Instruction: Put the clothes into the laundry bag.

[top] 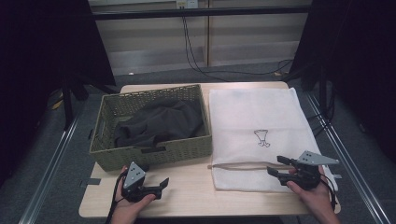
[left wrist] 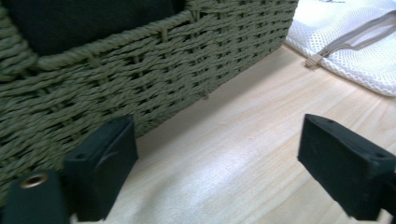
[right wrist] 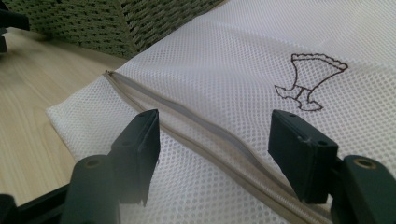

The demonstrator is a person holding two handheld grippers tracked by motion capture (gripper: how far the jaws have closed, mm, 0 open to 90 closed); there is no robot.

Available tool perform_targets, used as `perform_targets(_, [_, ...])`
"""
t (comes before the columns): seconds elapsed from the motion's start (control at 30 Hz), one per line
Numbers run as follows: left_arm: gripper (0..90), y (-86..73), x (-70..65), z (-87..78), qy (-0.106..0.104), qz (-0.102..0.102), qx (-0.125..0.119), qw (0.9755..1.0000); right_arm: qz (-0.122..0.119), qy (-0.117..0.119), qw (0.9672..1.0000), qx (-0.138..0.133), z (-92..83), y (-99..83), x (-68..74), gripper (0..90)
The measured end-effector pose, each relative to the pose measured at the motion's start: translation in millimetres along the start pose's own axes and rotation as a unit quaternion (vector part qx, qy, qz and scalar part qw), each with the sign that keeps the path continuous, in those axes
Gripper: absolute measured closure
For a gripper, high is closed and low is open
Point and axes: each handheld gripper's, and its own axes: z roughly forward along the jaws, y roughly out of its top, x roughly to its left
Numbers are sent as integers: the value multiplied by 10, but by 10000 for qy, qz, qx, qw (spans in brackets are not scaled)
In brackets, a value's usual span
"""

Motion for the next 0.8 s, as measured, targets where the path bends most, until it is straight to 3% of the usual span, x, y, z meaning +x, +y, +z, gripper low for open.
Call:
perform_targets(0.07, [226,8,-53,11,200,29,-33,9998,-2,74,10000,-32,10,8,-14,364])
perform_targets(0.17, [387,23,-102,22,202,13,-93,9998,46,159,9998,-53,28,11,-22,416])
perform_targets(0.27, [601,83,-207,78,-4,-27,-125,9999,105,220,9995,214,128,16,38,648])
perform_targets(0.3, [651,103,-244,99,-56,-37,-154,9999,90,153,9993,331,164,23,77,743])
perform_targets(0.33, [708,103,-244,99,-56,-37,-154,9999,90,153,9993,331,164,23,77,743])
perform_targets(0.37, [765,125,-280,121,-93,-61,-137,9998,118,34,9987,497,257,34,138,841])
perform_targets(0.4, [765,147,-309,147,-217,-78,-108,9997,118,34,9987,497,257,34,138,841])
perform_targets(0.47, [857,186,-382,217,-550,-84,-32,9984,121,141,9979,625,363,33,181,900])
perform_targets(0.5, [891,209,-453,278,-656,-58,46,9978,-24,199,9965,811,467,22,227,900])
perform_targets(0.57, [900,223,-490,312,-717,-21,79,9974,-87,208,9955,916,508,16,245,900])
perform_targets(0.6, [900,257,-574,386,-868,0,127,9961,-162,273,9933,1114,557,-4,271,900])
perform_targets(0.7, [900,303,-667,470,-1021,32,136,9947,-50,377,9928,1134,549,-43,288,900])
perform_targets(0.73, [898,344,-766,552,-1287,27,114,9916,-1,455,9925,1137,534,-57,289,900])
perform_targets(0.77, [899,344,-766,552,-1287,27,114,9916,39,501,9922,1145,515,-73,300,900])
perform_targets(0.8, [900,387,-898,646,-1435,129,165,9894,57,525,9918,1160,493,-85,318,900])
